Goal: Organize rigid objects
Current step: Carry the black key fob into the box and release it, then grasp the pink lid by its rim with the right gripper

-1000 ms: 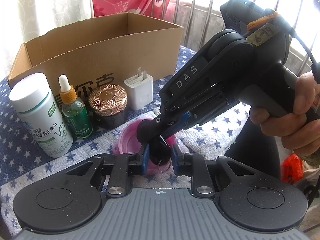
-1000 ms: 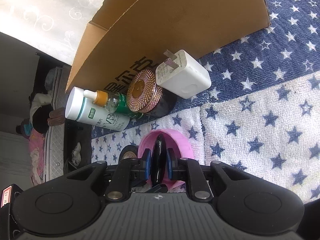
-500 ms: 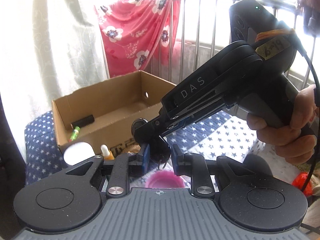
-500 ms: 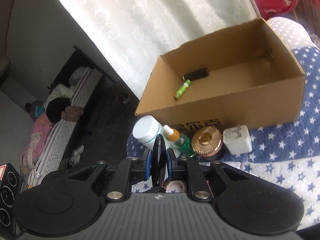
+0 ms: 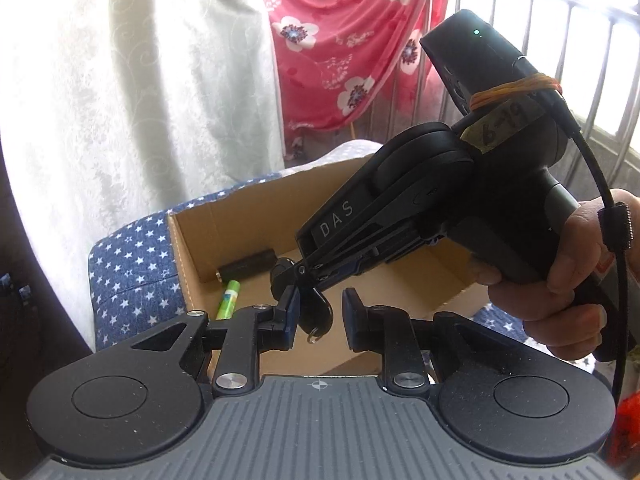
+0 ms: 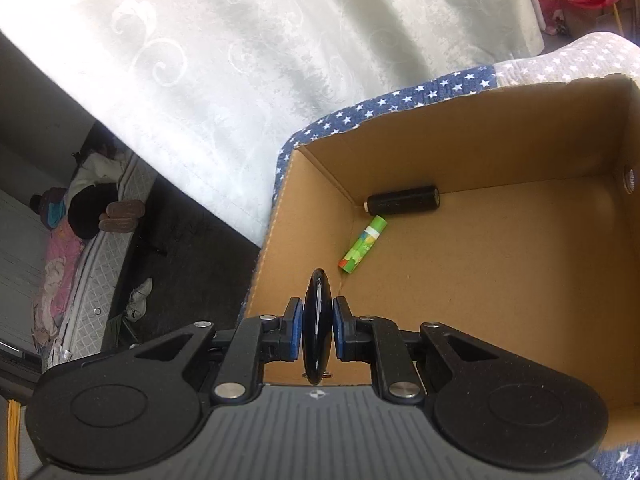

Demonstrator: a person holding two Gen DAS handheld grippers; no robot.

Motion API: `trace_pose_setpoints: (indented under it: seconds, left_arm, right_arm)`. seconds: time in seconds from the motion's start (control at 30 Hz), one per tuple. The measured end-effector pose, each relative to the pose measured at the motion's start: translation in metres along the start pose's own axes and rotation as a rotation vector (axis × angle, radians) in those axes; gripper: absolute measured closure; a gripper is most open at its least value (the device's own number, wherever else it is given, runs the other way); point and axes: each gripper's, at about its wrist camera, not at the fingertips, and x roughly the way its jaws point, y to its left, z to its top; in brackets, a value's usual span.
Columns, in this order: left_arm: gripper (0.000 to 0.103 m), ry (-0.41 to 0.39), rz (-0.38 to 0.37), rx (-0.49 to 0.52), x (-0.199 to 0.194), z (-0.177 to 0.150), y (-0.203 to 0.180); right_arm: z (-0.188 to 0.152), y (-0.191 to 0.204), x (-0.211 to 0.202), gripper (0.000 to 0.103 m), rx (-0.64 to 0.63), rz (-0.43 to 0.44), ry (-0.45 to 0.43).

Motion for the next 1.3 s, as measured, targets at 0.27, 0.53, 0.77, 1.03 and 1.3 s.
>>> trace_pose_setpoints:
  seconds: [0.27,0.53,0.77,1.03,1.3]
  left_arm:
    - [0.079,0.025,-0.007,-0.114,0.013,0.0,0.03]
    - [0.078,-0.01,-0.011,-0.147,-0.007,-0.002,0.032]
    - [0.076,-0.079,-0.033,-0.137,-0.047,-0.02,0.021]
    - [0.069,-0.112,-0.101,-0.077,-0.085,-0.068,-0.009]
    - [0.065,0.023,-0.184,0.014,-0.061,-0.126,-0.052]
  right_arm:
    - [0.033,-0.023,0.059,0.084,0.079,-0.097,0.081]
    - [0.028,-0.02,0.027,0.078,0.077,-0.065,0.022]
    - [-0.017,-0.018,-0.047,0.078,0.046,0.012,-0.059]
    - [-0.118,-0.029,-0.123,0.077,-0.019,0.063,-0.189]
    - [-0.192,-0.063,-0.095,0.075,0.003,-0.011,-0.118]
